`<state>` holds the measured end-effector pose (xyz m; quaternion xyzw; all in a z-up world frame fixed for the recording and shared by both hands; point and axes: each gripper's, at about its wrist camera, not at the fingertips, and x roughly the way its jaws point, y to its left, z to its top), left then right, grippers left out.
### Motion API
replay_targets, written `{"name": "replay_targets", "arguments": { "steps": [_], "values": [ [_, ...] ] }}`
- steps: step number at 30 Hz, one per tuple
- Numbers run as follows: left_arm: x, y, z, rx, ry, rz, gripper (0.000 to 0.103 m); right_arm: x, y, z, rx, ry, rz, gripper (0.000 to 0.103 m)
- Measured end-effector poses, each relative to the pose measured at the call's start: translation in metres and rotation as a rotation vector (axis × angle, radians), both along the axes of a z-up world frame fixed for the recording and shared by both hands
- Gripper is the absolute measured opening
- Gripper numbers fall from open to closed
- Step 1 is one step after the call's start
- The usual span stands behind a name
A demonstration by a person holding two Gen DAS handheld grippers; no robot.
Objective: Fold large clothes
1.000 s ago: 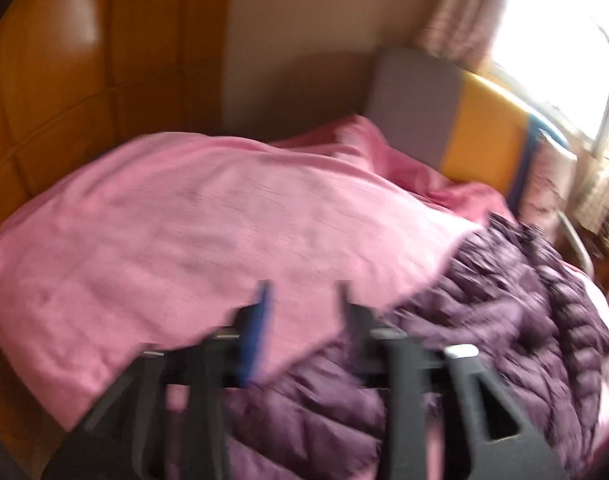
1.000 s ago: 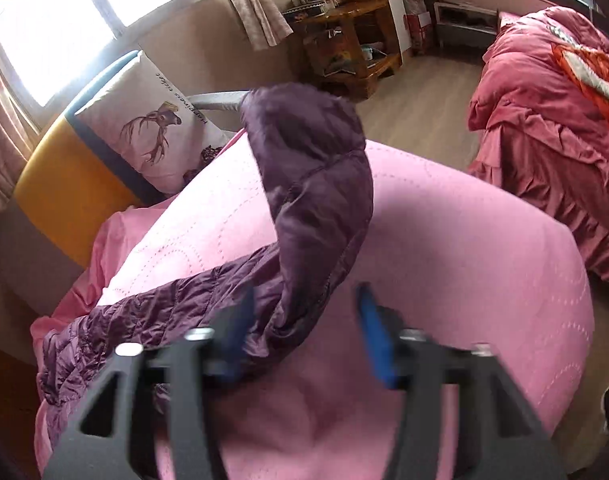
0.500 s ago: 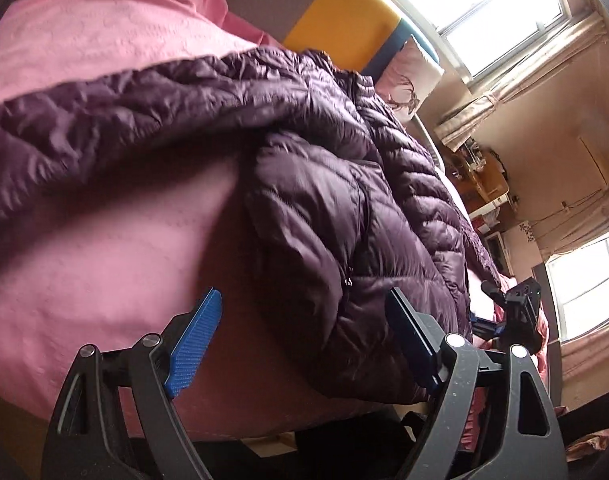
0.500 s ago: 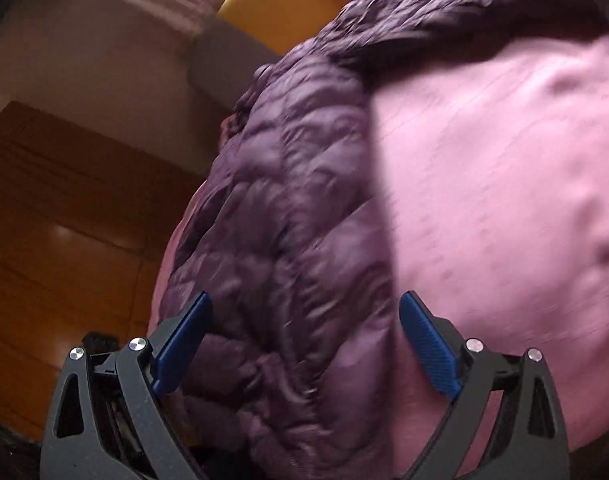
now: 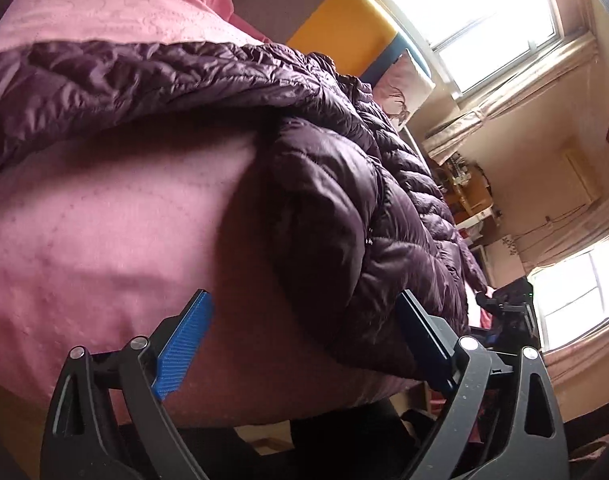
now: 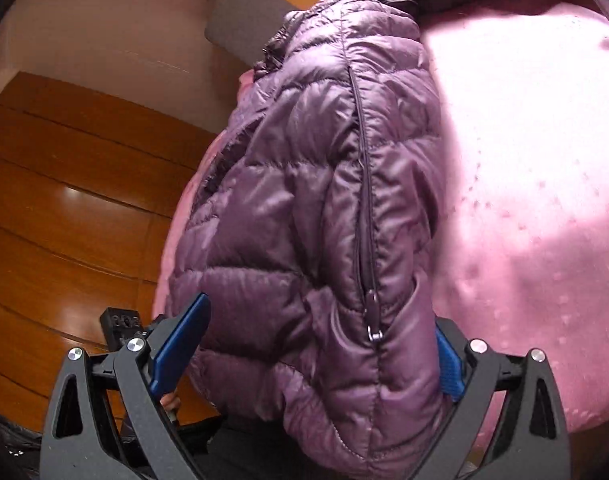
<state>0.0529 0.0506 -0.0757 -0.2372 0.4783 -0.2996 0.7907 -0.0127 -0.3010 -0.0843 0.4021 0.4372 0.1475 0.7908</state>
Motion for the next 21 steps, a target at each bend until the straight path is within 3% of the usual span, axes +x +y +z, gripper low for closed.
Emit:
{"name": "replay_targets", "arguments": {
  "steps": [2, 5, 7, 8, 9, 10, 11, 12, 14, 18, 21],
  "values": [
    [0.002, 0.004, -0.003, -0.051, -0.009, 0.010, 0.091, 0.003, 0.004, 0.002, -0.062, 0.030, -0.014, 0.074],
    [0.018, 0.009, -0.003, -0.164, -0.035, 0.033, 0.091, 0.006, 0.014, 0.006, -0.109, 0.047, -0.011, 0.062],
    [0.032, 0.007, -0.004, -0.200, -0.048, 0.031, 0.091, 0.013, 0.019, 0.011, -0.147, 0.062, -0.003, 0.044],
    [0.042, 0.002, -0.007, -0.213, -0.038, 0.014, 0.090, 0.015, 0.021, 0.016, -0.169, 0.068, 0.001, 0.026],
    [0.050, -0.004, -0.011, -0.235, -0.019, -0.032, 0.082, 0.019, 0.022, 0.024, -0.203, 0.073, 0.000, 0.022],
    [0.059, -0.014, -0.014, -0.244, -0.001, -0.099, 0.066, 0.026, 0.020, 0.032, -0.223, 0.068, 0.004, 0.020],
    [0.065, -0.020, -0.013, -0.205, -0.002, -0.124, 0.030, 0.029, 0.022, 0.042, -0.249, 0.054, 0.010, 0.017],
    [0.067, -0.024, -0.009, -0.186, -0.010, -0.136, 0.017, 0.030, 0.025, 0.056, -0.284, 0.038, 0.016, 0.016],
    [0.071, -0.026, 0.018, -0.178, -0.059, -0.159, 0.010, 0.029, 0.027, 0.091, -0.341, -0.014, 0.016, 0.014],
    [0.062, -0.001, 0.114, -0.188, -0.223, -0.188, 0.005, 0.001, 0.020, 0.163, -0.410, -0.180, -0.023, 0.012],
    [0.033, 0.015, 0.148, -0.137, -0.251, -0.248, 0.005, -0.027, 0.019, 0.162, -0.412, -0.169, 0.004, 0.012]
  ]
}}
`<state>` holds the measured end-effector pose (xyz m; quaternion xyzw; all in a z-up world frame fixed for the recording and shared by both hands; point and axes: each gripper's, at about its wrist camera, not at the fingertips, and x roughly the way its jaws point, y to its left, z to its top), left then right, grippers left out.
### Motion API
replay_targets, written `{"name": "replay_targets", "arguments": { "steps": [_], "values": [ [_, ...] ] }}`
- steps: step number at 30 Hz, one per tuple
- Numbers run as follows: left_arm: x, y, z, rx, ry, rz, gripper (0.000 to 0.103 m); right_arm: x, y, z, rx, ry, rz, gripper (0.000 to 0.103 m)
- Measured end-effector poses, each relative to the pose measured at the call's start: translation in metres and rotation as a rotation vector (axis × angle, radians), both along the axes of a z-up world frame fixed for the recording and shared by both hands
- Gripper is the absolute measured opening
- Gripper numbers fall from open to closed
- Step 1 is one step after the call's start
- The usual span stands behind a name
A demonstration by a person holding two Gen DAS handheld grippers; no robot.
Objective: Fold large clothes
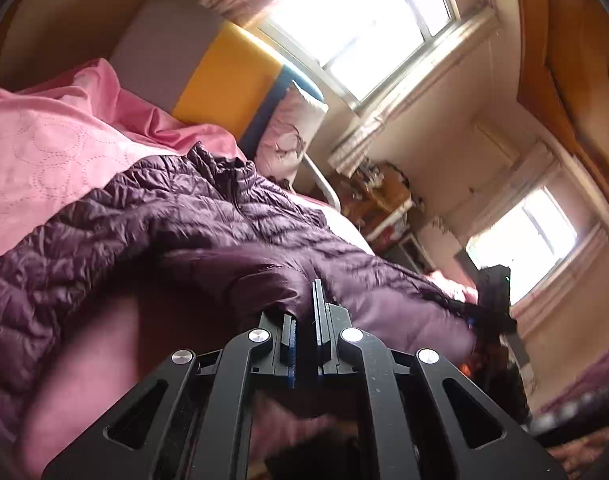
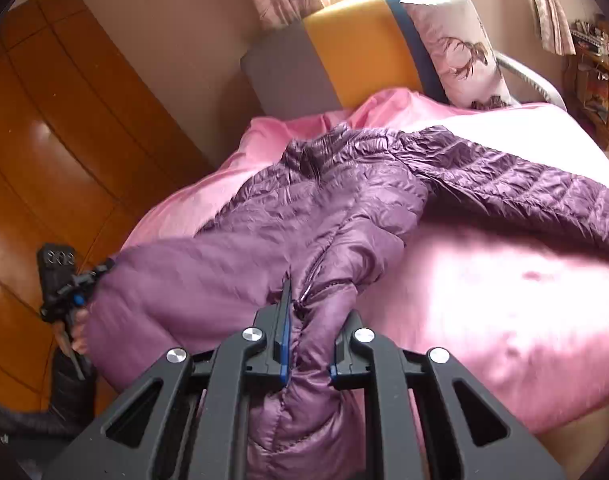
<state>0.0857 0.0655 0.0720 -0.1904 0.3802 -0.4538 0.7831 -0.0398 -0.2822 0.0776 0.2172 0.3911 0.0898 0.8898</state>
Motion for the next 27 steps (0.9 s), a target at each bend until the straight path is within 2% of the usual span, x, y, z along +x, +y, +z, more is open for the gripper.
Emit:
{"name": "replay_targets", "arguments": {
  "steps": [1, 2, 4, 5, 6, 7, 9, 10, 13, 14, 16, 17, 18, 19, 20, 21, 22, 23, 25, 27],
  "values": [
    [-0.009, 0.001, -0.004, 0.031, 0.019, -0.019, 0.005, -0.008, 0.001, -0.009, -0.013, 0.038, 0.014, 0.012],
    [-0.021, 0.000, -0.017, 0.100, 0.051, -0.033, 0.005, -0.010, 0.004, -0.020, -0.032, 0.084, 0.012, 0.013],
    [-0.039, -0.007, -0.051, 0.255, 0.111, -0.044, 0.005, -0.015, 0.007, -0.056, -0.022, 0.186, 0.016, 0.023],
    [-0.046, -0.005, -0.074, 0.322, 0.154, -0.021, 0.007, -0.017, 0.007, -0.069, 0.024, 0.205, 0.021, 0.038],
    [-0.049, 0.001, -0.094, 0.336, 0.204, 0.011, 0.012, -0.021, -0.001, -0.083, 0.096, 0.218, 0.005, 0.069],
    [-0.049, 0.008, -0.108, 0.327, 0.248, 0.026, 0.018, -0.028, -0.010, -0.090, 0.135, 0.221, -0.020, 0.080],
    [-0.053, 0.027, -0.132, 0.268, 0.324, 0.120, 0.058, -0.031, -0.027, -0.107, 0.163, 0.224, -0.098, 0.083],
    [-0.052, 0.034, -0.139, 0.235, 0.345, 0.167, 0.064, -0.030, -0.036, -0.114, 0.168, 0.237, -0.128, 0.084],
    [-0.047, 0.045, -0.149, 0.096, 0.387, 0.198, 0.069, -0.024, -0.052, -0.142, 0.223, 0.272, -0.162, 0.082],
    [-0.044, 0.044, -0.147, 0.052, 0.369, 0.198, 0.076, -0.023, -0.053, -0.152, 0.256, 0.280, -0.142, 0.081],
    [-0.039, 0.037, -0.147, 0.011, 0.337, 0.176, 0.078, -0.011, -0.046, -0.171, 0.298, 0.299, -0.078, 0.077],
    [-0.037, 0.036, -0.153, 0.000, 0.345, 0.145, 0.078, -0.005, -0.037, -0.175, 0.278, 0.301, -0.060, 0.077],
    [-0.032, 0.029, -0.156, 0.004, 0.358, 0.110, 0.060, -0.004, -0.033, -0.172, 0.241, 0.293, -0.057, 0.070],
    [-0.027, 0.021, -0.154, 0.034, 0.353, 0.083, 0.040, 0.002, -0.029, -0.164, 0.233, 0.288, -0.033, 0.048],
    [-0.019, 0.014, -0.141, 0.075, 0.322, 0.063, 0.015, 0.009, -0.027, -0.155, 0.247, 0.276, -0.009, 0.013],
    [-0.009, 0.011, -0.131, 0.059, 0.306, 0.057, 0.010, 0.014, -0.026, -0.133, 0.209, 0.231, 0.001, 0.011],
    [0.000, 0.014, -0.104, 0.009, 0.269, 0.054, 0.006, 0.017, -0.022, -0.110, 0.176, 0.183, 0.025, 0.009],
    [0.003, 0.016, -0.084, 0.003, 0.245, 0.061, 0.003, 0.017, -0.020, -0.083, 0.148, 0.126, 0.046, 0.008],
    [0.008, 0.026, -0.038, -0.020, 0.220, 0.077, 0.002, 0.012, -0.019, -0.020, 0.095, -0.017, 0.062, 0.008],
    [0.009, 0.038, 0.006, 0.012, 0.194, 0.101, 0.002, 0.008, -0.025, 0.017, 0.115, -0.102, 0.052, 0.008]
  ]
}}
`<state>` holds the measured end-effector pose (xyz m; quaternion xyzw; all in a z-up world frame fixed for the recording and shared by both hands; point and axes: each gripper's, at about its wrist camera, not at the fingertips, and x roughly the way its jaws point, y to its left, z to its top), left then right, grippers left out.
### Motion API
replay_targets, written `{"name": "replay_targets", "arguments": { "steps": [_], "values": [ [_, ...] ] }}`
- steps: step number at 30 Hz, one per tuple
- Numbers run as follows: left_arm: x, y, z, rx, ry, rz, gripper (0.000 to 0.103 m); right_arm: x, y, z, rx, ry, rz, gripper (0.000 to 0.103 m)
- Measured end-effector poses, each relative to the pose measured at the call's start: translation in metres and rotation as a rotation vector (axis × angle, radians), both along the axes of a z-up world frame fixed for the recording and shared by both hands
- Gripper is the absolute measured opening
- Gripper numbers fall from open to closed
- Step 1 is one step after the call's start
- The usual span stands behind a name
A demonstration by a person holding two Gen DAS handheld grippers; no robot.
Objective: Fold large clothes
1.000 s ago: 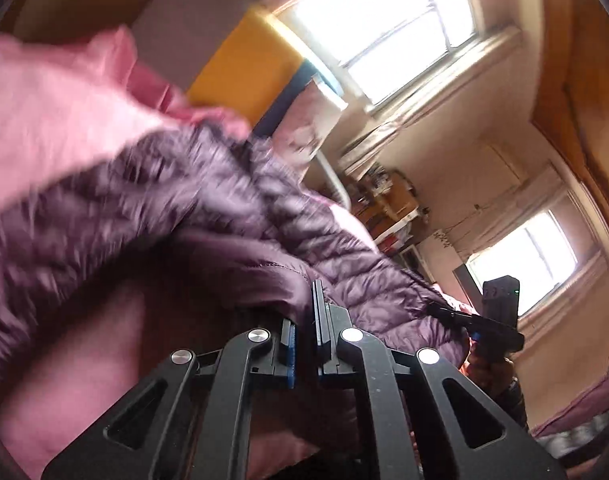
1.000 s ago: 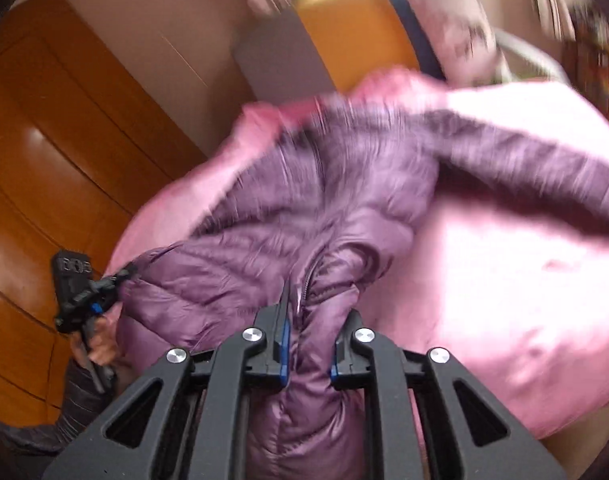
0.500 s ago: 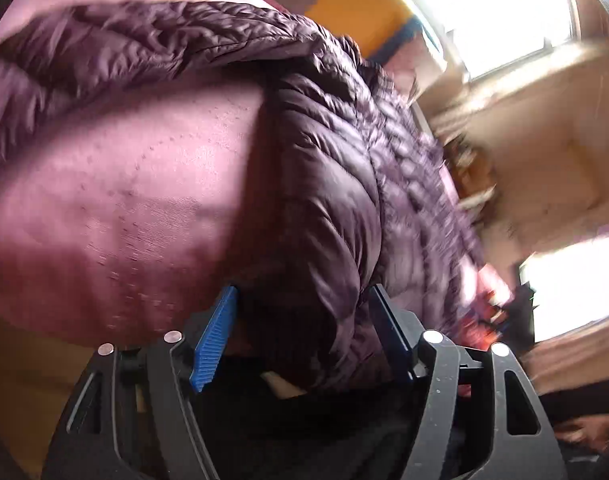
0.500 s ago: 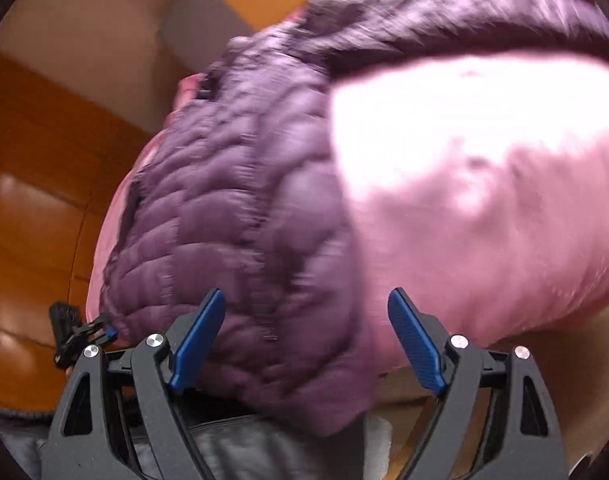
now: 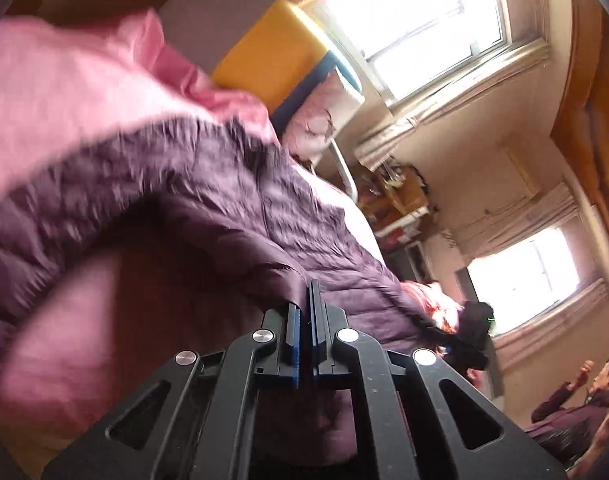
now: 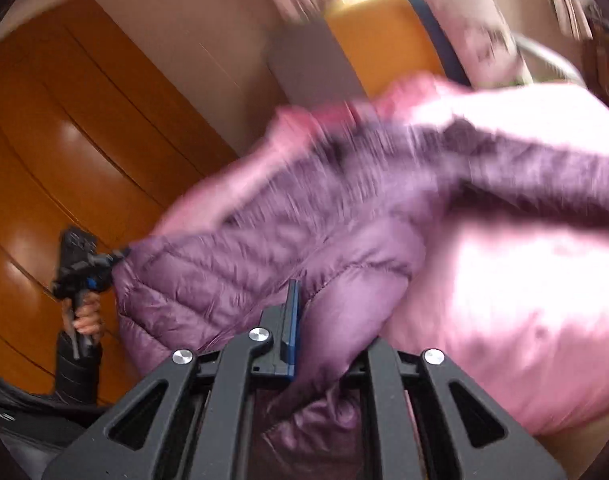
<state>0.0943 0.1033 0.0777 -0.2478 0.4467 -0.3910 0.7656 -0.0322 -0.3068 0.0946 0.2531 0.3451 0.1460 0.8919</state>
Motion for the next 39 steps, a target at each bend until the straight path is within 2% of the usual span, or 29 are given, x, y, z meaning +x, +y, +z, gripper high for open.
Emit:
{"name": "replay_targets", "arguments": {
  "steps": [1, 2, 3, 4, 7, 8, 9, 10, 11, 13, 15, 17, 19, 20, 21, 22, 23, 24, 26, 27, 29, 31, 32, 33, 34, 35, 36, 37, 39],
  "values": [
    [0.000, 0.007, 0.014, 0.028, 0.006, 0.011, 0.002, -0.002, -0.005, 0.010, 0.010, -0.016, -0.013, 0.008],
    [0.000, 0.011, 0.016, 0.047, 0.014, 0.022, 0.002, 0.001, -0.007, 0.013, 0.031, -0.011, -0.035, 0.008],
    [0.000, 0.017, 0.012, 0.067, 0.037, 0.037, 0.002, 0.002, -0.016, 0.006, 0.070, 0.026, -0.065, 0.008],
    [0.008, 0.013, 0.001, 0.079, 0.080, 0.051, 0.002, 0.007, -0.018, -0.006, 0.061, 0.081, -0.090, 0.008],
    [0.024, 0.012, -0.068, 0.124, 0.280, 0.075, 0.013, 0.011, -0.029, -0.061, 0.031, 0.289, -0.179, 0.008],
    [0.022, 0.017, -0.098, 0.141, 0.342, 0.106, 0.025, 0.010, -0.032, -0.081, 0.025, 0.339, -0.208, 0.008],
    [0.020, 0.019, -0.113, 0.150, 0.363, 0.124, 0.038, 0.009, -0.034, -0.092, 0.019, 0.369, -0.224, 0.008],
    [0.014, 0.021, -0.133, 0.172, 0.384, 0.155, 0.042, 0.009, -0.031, -0.106, 0.014, 0.399, -0.236, 0.008],
    [0.004, 0.021, -0.144, 0.181, 0.388, 0.157, 0.043, 0.008, -0.031, -0.116, -0.007, 0.423, -0.241, 0.008],
    [-0.011, 0.021, -0.157, 0.151, 0.366, 0.130, 0.049, 0.003, -0.031, -0.134, -0.087, 0.472, -0.263, 0.009],
    [-0.027, 0.020, -0.158, 0.131, 0.291, 0.133, 0.070, 0.000, -0.032, -0.147, -0.138, 0.490, -0.276, 0.012],
    [-0.033, 0.013, -0.159, 0.084, 0.239, 0.126, 0.077, 0.000, -0.029, -0.155, -0.168, 0.496, -0.274, 0.013],
    [-0.039, 0.002, -0.162, 0.057, 0.213, 0.088, 0.078, 0.007, -0.029, -0.163, -0.207, 0.491, -0.273, 0.014],
    [-0.042, -0.008, -0.164, 0.042, 0.196, 0.041, 0.074, 0.008, -0.028, -0.162, -0.222, 0.486, -0.269, 0.014],
    [-0.044, -0.025, -0.165, 0.060, 0.174, 0.010, 0.048, 0.009, -0.027, -0.161, -0.243, 0.482, -0.256, 0.014],
    [-0.046, -0.038, -0.168, 0.148, 0.147, -0.011, 0.028, 0.012, -0.023, -0.163, -0.256, 0.482, -0.248, 0.014],
    [-0.050, -0.053, -0.176, 0.289, 0.110, -0.020, 0.004, 0.009, -0.022, -0.162, -0.268, 0.480, -0.232, 0.013],
    [-0.051, -0.053, -0.179, 0.326, 0.098, -0.018, 0.004, 0.002, -0.021, -0.159, -0.275, 0.478, -0.213, 0.013],
    [-0.049, -0.036, -0.185, 0.301, 0.132, 0.029, 0.004, -0.001, -0.015, -0.162, -0.299, 0.500, -0.188, 0.013],
    [-0.047, -0.030, -0.186, 0.321, 0.131, 0.054, 0.000, -0.001, -0.011, -0.169, -0.323, 0.519, -0.175, 0.013],
    [-0.043, -0.017, -0.183, 0.393, 0.126, 0.130, 0.000, 0.004, -0.006, -0.178, -0.375, 0.547, -0.172, 0.016],
    [-0.042, 0.002, -0.177, 0.361, 0.139, 0.155, 0.000, 0.007, -0.007, -0.171, -0.416, 0.534, -0.189, 0.037],
    [-0.040, 0.020, -0.173, 0.304, 0.156, 0.207, 0.000, 0.007, -0.011, -0.162, -0.438, 0.523, -0.219, 0.057],
    [-0.039, 0.031, -0.172, 0.242, 0.179, 0.243, 0.003, 0.007, -0.014, -0.149, -0.466, 0.488, -0.255, 0.062],
    [-0.039, 0.042, -0.174, 0.177, 0.208, 0.273, 0.010, 0.008, -0.014, -0.132, -0.499, 0.432, -0.281, 0.063],
    [-0.042, 0.054, -0.174, 0.122, 0.237, 0.328, 0.051, 0.010, -0.011, -0.121, -0.526, 0.389, -0.288, 0.069],
    [-0.047, 0.067, -0.172, 0.077, 0.249, 0.402, 0.097, 0.014, -0.005, -0.107, -0.555, 0.332, -0.293, 0.081],
    [-0.057, 0.082, -0.170, 0.010, 0.240, 0.508, 0.099, 0.018, 0.001, -0.097, -0.562, 0.282, -0.286, 0.087],
    [-0.069, 0.101, -0.165, -0.060, 0.259, 0.603, 0.099, 0.036, 0.025, -0.090, -0.515, 0.206, -0.211, 0.089]
  ]
}}
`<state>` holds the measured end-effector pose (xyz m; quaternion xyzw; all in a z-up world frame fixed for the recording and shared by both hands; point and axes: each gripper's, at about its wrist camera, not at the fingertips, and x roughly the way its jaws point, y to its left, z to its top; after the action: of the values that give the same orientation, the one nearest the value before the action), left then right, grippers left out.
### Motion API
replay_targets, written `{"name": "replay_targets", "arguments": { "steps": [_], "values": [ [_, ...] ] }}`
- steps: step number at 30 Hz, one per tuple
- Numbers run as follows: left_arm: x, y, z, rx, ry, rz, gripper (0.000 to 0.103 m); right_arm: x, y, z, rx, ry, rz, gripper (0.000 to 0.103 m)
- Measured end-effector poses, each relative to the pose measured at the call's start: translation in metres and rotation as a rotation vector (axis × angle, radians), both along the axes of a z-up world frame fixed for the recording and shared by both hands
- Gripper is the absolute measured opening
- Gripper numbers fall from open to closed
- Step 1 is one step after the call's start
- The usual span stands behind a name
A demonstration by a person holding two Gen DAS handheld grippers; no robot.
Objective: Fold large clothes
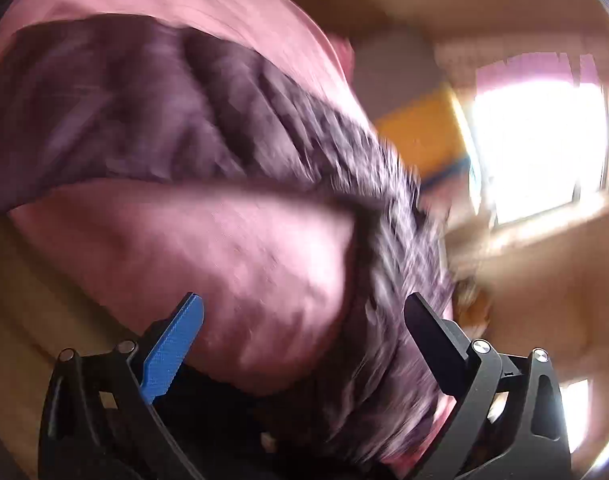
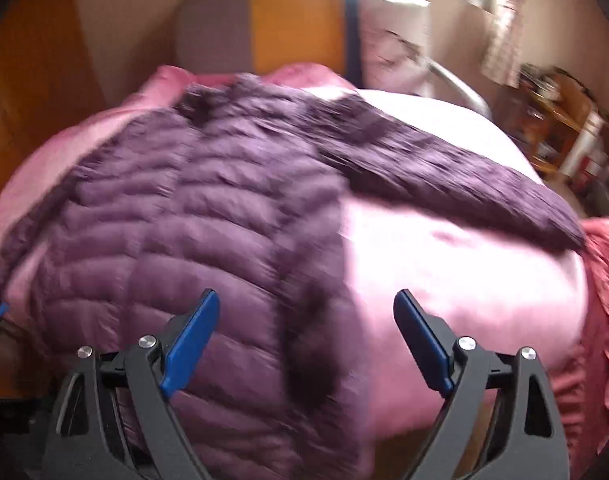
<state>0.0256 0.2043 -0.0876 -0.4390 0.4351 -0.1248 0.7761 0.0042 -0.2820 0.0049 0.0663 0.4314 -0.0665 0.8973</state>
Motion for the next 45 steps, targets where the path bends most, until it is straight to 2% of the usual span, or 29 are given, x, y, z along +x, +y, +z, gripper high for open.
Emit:
{"name": "replay_targets", "arguments": {
  "steps": [2, 4, 7, 8, 10, 11, 12, 13, 14, 17, 20, 23, 27, 28, 29, 30, 31, 32, 35, 37, 40, 43, 45],
  "values": [
    [-0.015, 0.023, 0.002, 0.003, 0.021, 0.151, 0.099, 0.026, 0.032, -0.004, 0.045, -0.017, 0.105, 0.088],
    [-0.027, 0.051, 0.003, 0.088, 0.065, 0.315, 0.098, 0.054, 0.072, -0.014, 0.055, -0.013, 0.205, 0.088],
    [-0.028, 0.085, -0.004, 0.091, 0.136, 0.425, 0.097, 0.084, 0.130, -0.033, 0.063, -0.003, 0.334, 0.088],
    [-0.029, 0.092, -0.004, 0.111, 0.140, 0.444, 0.092, 0.088, 0.145, -0.037, 0.063, 0.003, 0.362, 0.088],
    [-0.020, 0.104, -0.005, 0.148, 0.148, 0.452, 0.073, 0.096, 0.174, -0.049, 0.055, 0.012, 0.420, 0.088],
    [-0.011, 0.105, -0.009, 0.170, 0.161, 0.434, 0.046, 0.101, 0.185, -0.057, 0.045, 0.024, 0.438, 0.088],
    [0.000, 0.103, -0.011, 0.210, 0.179, 0.415, 0.027, 0.104, 0.195, -0.066, 0.028, 0.046, 0.450, 0.088],
    [0.010, 0.102, -0.016, 0.229, 0.170, 0.404, 0.020, 0.107, 0.201, -0.075, 0.020, 0.058, 0.453, 0.089],
    [0.016, 0.106, -0.011, 0.265, 0.152, 0.398, 0.014, 0.107, 0.207, -0.081, 0.009, 0.066, 0.454, 0.089],
    [0.037, 0.123, 0.016, 0.441, 0.111, 0.430, 0.011, 0.112, 0.215, -0.091, 0.026, 0.091, 0.438, 0.089],
    [0.075, 0.150, 0.039, 0.544, 0.062, 0.486, 0.010, 0.125, 0.232, -0.096, 0.033, 0.116, 0.440, 0.087],
    [0.116, 0.169, 0.052, 0.647, 0.065, 0.529, 0.002, 0.141, 0.263, -0.103, -0.005, 0.132, 0.441, 0.086],
    [0.144, 0.182, 0.042, 0.670, 0.143, 0.524, 0.002, 0.155, 0.285, -0.107, -0.021, 0.136, 0.419, 0.087],
    [0.145, 0.178, 0.043, 0.701, 0.163, 0.517, 0.002, 0.155, 0.285, -0.108, -0.020, 0.136, 0.419, 0.087],
    [0.139, 0.174, 0.046, 0.728, 0.168, 0.526, 0.011, 0.154, 0.283, -0.107, -0.014, 0.135, 0.424, 0.088],
    [0.136, 0.170, 0.050, 0.750, 0.170, 0.543, 0.036, 0.152, 0.281, -0.106, 0.003, 0.134, 0.434, 0.088],
    [0.130, 0.167, 0.050, 0.759, 0.167, 0.563, 0.056, 0.152, 0.276, -0.104, 0.029, 0.135, 0.446, 0.088],
    [0.121, 0.164, 0.056, 0.772, 0.160, 0.611, 0.094, 0.150, 0.265, -0.099, 0.061, 0.136, 0.454, 0.088],
    [0.094, 0.154, 0.077, 0.775, 0.084, 0.706, 0.098, 0.144, 0.226, -0.081, 0.205, 0.117, 0.431, 0.087],
    [0.089, 0.142, 0.083, 0.732, 0.064, 0.661, 0.098, 0.134, 0.190, -0.069, 0.255, 0.068, 0.353, 0.087],
    [0.081, 0.092, 0.092, 0.609, -0.058, 0.524, 0.098, 0.118, 0.135, -0.056, 0.251, 0.003, 0.229, 0.087],
    [0.086, 0.029, 0.093, 0.554, -0.150, 0.334, 0.098, 0.102, 0.076, -0.048, 0.189, -0.037, 0.071, 0.087],
    [0.091, -0.038, 0.089, 0.541, -0.223, 0.153, 0.098, 0.087, 0.023, -0.048, 0.172, -0.058, -0.081, 0.087]
  ]
}}
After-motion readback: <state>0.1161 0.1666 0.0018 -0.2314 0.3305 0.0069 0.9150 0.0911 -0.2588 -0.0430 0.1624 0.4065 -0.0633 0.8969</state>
